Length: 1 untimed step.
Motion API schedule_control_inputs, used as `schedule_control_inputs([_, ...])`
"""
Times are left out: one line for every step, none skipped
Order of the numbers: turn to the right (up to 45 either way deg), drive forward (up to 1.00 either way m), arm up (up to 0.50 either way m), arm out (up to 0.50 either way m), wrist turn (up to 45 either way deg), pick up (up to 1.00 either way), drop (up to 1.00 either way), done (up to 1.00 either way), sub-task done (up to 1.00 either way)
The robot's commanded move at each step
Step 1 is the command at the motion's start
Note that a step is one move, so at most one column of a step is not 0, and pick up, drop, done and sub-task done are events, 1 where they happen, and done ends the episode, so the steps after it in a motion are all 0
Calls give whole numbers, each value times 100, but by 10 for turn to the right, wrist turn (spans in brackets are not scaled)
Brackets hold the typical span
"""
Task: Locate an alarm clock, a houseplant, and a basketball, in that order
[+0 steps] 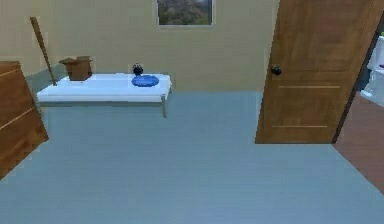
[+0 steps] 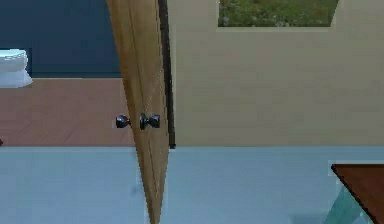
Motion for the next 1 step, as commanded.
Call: schedule_control_inputs([-450, 0, 0, 0, 0, 0, 0, 0, 0])
